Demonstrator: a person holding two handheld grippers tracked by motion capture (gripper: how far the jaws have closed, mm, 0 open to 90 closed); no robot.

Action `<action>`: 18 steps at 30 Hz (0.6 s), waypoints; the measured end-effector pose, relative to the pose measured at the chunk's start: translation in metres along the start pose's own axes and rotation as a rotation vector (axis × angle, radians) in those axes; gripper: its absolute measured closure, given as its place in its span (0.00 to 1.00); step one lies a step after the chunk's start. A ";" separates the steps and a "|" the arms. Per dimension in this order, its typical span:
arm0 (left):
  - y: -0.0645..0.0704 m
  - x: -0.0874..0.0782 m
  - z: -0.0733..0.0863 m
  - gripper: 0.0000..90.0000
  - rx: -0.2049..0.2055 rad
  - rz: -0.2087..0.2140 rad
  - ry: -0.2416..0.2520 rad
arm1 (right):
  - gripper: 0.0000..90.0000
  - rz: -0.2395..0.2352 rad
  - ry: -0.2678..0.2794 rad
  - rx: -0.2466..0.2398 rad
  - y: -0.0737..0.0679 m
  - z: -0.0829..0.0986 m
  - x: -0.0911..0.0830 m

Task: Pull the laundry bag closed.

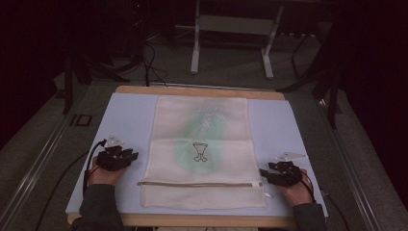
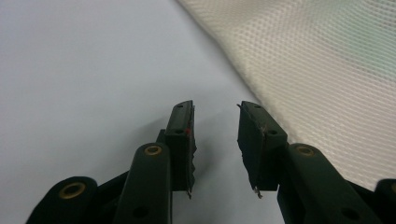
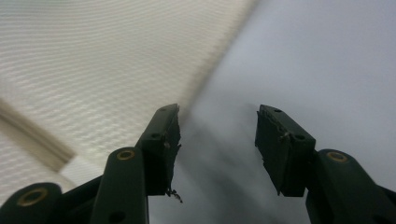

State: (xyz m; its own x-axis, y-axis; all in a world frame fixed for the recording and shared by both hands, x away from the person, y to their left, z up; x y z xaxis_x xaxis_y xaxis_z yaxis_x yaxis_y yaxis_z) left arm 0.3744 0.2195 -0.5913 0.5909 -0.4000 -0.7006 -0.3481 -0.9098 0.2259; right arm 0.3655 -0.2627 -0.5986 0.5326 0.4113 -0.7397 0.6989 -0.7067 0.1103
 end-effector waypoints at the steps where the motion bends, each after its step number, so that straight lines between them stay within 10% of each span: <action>1: 0.000 0.000 0.000 0.73 0.000 0.000 0.000 | 0.55 0.000 0.000 0.000 0.000 0.000 0.000; 18: 0.016 0.000 0.000 0.73 0.069 0.040 -0.012 | 0.57 -0.012 0.031 -0.106 -0.023 -0.023 -0.005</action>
State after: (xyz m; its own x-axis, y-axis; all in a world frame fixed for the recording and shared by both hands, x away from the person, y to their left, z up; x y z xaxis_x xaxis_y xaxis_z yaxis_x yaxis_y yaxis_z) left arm 0.3687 0.2053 -0.5873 0.5667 -0.4341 -0.7003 -0.4208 -0.8832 0.2070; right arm 0.3576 -0.2354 -0.5825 0.5371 0.4383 -0.7207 0.7509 -0.6376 0.1719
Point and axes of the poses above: each handheld gripper's, and its own axes: x roughly forward along the jaws, z roughly out of its underside, y roughly to its right, the point moved 10 cm from there along x, roughly forward along the jaws, and after that the axes turned 11 degrees about -x, right-handed, at the moved point
